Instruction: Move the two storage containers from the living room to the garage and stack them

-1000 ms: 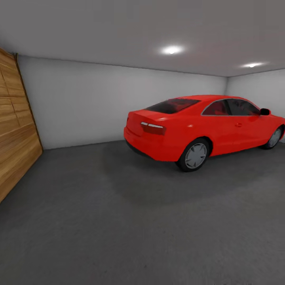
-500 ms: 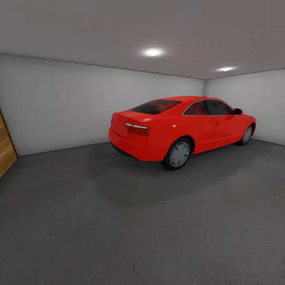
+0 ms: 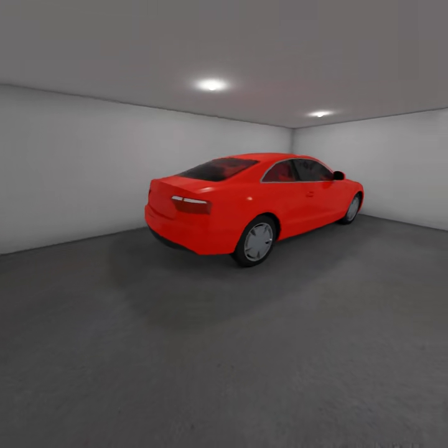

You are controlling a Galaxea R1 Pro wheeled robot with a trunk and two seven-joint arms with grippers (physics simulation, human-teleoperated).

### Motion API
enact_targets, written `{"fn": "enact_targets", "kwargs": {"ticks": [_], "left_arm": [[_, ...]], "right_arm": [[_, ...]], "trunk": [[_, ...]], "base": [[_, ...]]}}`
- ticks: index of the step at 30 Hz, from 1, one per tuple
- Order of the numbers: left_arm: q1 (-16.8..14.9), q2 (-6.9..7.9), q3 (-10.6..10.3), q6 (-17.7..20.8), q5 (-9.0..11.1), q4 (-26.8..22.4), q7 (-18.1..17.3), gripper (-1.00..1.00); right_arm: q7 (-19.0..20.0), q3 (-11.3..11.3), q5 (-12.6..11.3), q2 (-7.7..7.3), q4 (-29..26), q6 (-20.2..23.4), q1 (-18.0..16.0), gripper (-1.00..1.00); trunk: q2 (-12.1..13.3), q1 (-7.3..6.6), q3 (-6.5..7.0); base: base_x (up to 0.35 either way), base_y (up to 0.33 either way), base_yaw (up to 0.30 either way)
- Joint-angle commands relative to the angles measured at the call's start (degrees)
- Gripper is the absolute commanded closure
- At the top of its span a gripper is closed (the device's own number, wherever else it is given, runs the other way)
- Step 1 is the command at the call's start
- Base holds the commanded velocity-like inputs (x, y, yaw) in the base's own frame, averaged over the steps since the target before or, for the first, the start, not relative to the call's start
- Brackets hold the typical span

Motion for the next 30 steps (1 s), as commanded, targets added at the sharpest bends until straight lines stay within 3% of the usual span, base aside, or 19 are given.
{"fn": "enact_targets", "kwargs": {"ticks": [1,30], "left_arm": [[0.03,-0.01,0.03,-0.08,-0.01,-0.09,0.0,-1.0],[0.03,-0.01,0.03,-0.08,-0.01,-0.09,0.0,-1.0]], "right_arm": [[0.0,0.03,-0.01,0.0,0.02,-0.06,-0.03,-1.0],[-0.01,0.06,-0.01,0.0,0.02,-0.06,-0.03,-1.0]], "trunk": [[-0.03,0.0,-0.02],[-0.03,0.0,0.87]], "base": [[0.0,0.0,-0.264],[0.0,0.0,-0.261]]}}
